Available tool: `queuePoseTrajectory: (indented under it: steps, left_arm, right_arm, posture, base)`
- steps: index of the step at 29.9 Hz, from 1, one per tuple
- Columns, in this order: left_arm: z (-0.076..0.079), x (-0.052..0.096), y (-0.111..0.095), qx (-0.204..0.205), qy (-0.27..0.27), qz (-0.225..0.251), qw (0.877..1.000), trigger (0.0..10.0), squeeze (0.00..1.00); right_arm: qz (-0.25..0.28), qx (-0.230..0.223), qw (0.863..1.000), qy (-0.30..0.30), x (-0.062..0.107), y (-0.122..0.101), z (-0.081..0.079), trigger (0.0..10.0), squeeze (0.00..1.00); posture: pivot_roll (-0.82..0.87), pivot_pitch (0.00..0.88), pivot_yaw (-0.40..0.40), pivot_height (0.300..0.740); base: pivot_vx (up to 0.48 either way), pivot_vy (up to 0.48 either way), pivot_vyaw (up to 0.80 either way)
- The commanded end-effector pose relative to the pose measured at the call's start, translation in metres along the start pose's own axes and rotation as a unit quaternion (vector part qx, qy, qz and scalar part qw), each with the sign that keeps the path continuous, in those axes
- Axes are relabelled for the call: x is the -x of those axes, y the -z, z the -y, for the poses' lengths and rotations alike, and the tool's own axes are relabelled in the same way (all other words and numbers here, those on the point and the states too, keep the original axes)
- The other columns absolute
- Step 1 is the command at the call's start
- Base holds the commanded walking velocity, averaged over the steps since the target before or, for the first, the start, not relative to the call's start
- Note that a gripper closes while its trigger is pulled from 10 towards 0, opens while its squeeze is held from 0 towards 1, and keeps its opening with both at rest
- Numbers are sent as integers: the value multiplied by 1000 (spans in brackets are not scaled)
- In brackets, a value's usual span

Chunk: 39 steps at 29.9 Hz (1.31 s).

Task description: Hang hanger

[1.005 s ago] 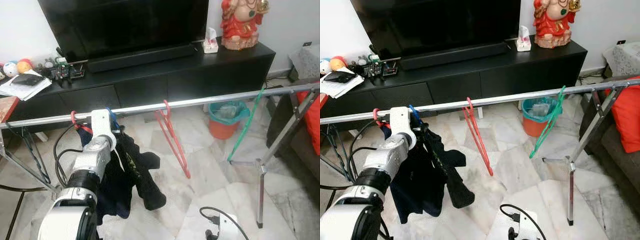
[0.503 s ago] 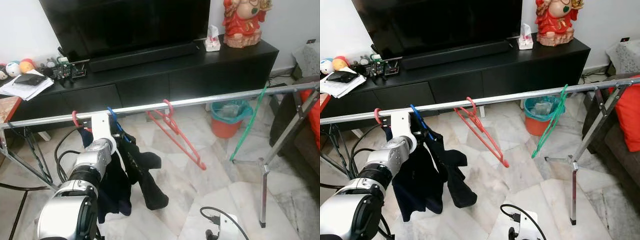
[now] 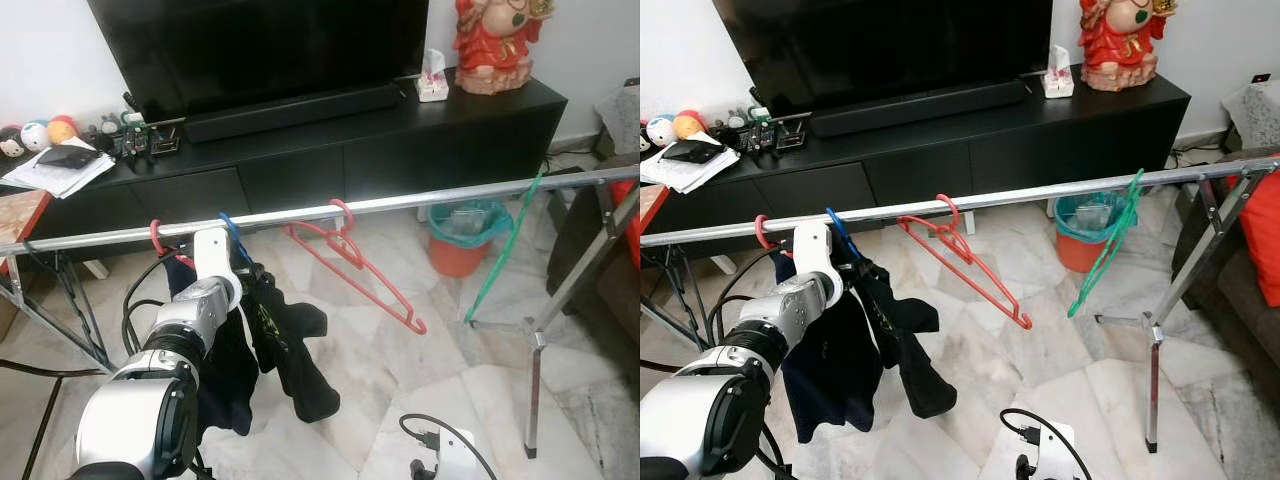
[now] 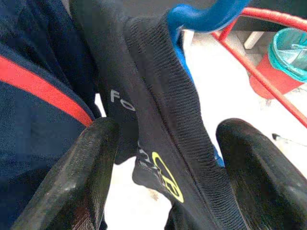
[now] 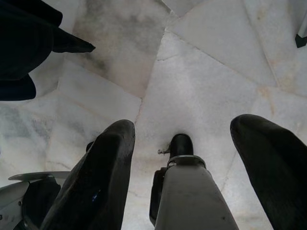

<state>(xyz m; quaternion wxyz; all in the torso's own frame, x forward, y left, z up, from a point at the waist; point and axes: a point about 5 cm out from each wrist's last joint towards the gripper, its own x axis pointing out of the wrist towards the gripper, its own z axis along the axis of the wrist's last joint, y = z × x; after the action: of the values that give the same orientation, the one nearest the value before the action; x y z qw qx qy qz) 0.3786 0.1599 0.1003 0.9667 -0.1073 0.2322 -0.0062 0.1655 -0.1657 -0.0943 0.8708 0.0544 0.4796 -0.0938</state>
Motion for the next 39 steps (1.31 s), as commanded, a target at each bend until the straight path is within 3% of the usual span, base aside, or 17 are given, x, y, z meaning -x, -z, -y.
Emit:
queuePoseTrajectory:
  steps: [1,11,18,23,26,31,35,36,37,38,39]
  left_arm:
    - [-2,0,-1,16,-5,-9,1000,10000,0]
    - [-8,-1,-3,29,-48,-3,998,10000,0]
    - [4,-2,-8,47,5,0,999,10000,0]
    - [10,-2,-3,18,40,-21,999,10000,0]
    - [8,-2,0,14,32,-29,999,10000,0]
    - [-1,-2,-3,41,-9,-13,999,10000,0]
    - [-1,-2,-4,50,-10,-6,999,9765,0]
    - [-1,-2,-2,63,-8,-9,998,3765,0]
    - [-1,-2,-2,63,-8,-9,998,3765,0]
    - [-1,-2,0,83,-8,-13,996,0,0]
    - [-2,-2,1,89,-5,-16,996,0,0]
  right_arm:
    - [-4,-5,1000,-3,0,2,-4,10000,0]
    - [-6,-4,1000,-4,1,3,-4,10000,0]
    - [-6,-4,1000,-4,1,3,-4,10000,0]
    - [-6,-2,1000,-4,0,3,-4,10000,0]
    - [-6,-2,1000,-4,0,2,-4,10000,0]
    - [-6,-1,1000,-4,0,2,-3,10000,0]
    - [-6,-1,1000,-4,0,2,-3,10000,0]
    - [-6,-1,1000,-3,0,2,-3,10000,0]
    - [-6,-1,1000,-3,0,2,-3,10000,0]
    - [-6,-2,1000,-2,0,3,-3,10000,0]
    - [-6,-2,1000,-2,0,3,-3,10000,0]
  posture:
    - [22,0,135,740]
    - [22,0,138,740]
    - [22,0,138,740]
    - [24,0,134,740]
    - [24,0,134,740]
    - [23,0,134,740]
    - [17,0,134,740]
    - [17,0,134,740]
    - [17,0,134,740]
    - [7,0,139,740]
    - [7,0,139,740]
  base:
    - [0,0,0]
    - [0,0,0]
    - [0,0,0]
    - [0,0,0]
    - [0,0,0]
    - [0,0,0]
    - [0,0,0]
    - [0,0,0]
    - [0,0,0]
    - [0,0,0]
    - [0,0,0]
